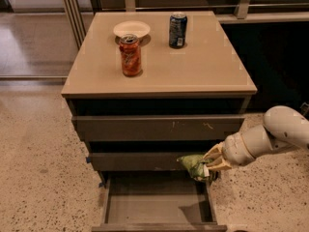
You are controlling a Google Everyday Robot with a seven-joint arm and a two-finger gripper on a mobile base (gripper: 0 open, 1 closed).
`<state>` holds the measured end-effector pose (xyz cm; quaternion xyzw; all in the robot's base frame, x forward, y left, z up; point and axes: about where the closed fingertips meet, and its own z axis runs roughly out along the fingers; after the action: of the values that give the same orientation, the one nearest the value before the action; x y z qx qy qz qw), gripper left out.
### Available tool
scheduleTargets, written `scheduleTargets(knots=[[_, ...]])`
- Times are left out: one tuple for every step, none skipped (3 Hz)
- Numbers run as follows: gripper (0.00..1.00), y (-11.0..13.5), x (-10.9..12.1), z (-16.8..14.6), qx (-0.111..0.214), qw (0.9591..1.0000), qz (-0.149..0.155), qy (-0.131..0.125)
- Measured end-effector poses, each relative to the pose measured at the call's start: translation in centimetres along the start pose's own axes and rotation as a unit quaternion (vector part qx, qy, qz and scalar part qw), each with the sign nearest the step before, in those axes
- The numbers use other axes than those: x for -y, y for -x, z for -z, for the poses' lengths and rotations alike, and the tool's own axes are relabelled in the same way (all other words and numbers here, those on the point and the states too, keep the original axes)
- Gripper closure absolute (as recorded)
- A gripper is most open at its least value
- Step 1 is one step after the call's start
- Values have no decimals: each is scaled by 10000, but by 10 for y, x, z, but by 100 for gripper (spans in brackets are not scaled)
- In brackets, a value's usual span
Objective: Place green jalapeno chip bag into bottom drawer
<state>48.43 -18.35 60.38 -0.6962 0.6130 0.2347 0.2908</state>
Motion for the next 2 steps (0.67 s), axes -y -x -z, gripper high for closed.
scheduleTargets(knots=[[100, -67, -3, -78, 64, 9997, 159, -194], [100, -116, 3, -144, 264, 9996, 70, -90]])
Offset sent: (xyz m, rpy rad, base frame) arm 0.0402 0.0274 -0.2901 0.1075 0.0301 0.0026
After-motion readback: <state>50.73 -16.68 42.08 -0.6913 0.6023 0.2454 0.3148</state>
